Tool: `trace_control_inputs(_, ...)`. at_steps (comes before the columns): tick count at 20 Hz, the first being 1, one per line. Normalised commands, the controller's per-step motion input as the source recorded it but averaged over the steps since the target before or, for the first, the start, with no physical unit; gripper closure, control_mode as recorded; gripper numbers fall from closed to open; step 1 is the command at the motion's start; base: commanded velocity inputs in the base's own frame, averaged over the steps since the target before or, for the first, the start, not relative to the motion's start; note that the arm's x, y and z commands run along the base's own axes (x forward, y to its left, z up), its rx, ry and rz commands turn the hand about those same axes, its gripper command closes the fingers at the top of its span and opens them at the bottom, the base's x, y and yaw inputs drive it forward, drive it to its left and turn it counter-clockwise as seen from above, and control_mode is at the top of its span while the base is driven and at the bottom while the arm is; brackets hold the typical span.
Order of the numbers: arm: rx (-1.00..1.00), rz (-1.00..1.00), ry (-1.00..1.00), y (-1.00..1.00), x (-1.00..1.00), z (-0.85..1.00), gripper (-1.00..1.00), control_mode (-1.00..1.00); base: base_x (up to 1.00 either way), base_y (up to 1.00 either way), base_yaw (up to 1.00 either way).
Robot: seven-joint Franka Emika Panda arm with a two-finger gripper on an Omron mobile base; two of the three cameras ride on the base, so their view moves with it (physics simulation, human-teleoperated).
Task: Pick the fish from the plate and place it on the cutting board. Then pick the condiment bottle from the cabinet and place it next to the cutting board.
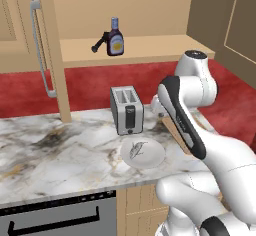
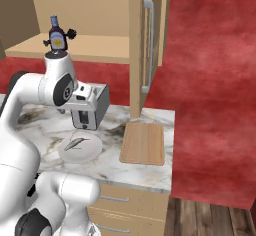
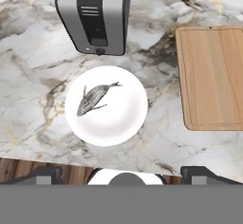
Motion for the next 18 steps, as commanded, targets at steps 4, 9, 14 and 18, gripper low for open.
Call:
trace_control_inputs(4,0.0,0.0,0.0,0.13,-0.07,-0.29,-1.0,-1.0,0.0,0.0,0.0)
trace_control_inputs(9,0.0,0.0,0.0,0.1,-0.02,-0.26,-1.0,-1.0,0.0,0.0,0.0)
trace_control_inputs(14,0.0,0.0,0.0,0.1,0.0,-0.14,-1.0,-1.0,0.0,0.0,0.0)
trace_control_inputs(18,0.0,0.0,0.0,0.13,0.0,-0.13,-1.0,-1.0,0.0,0.0,0.0)
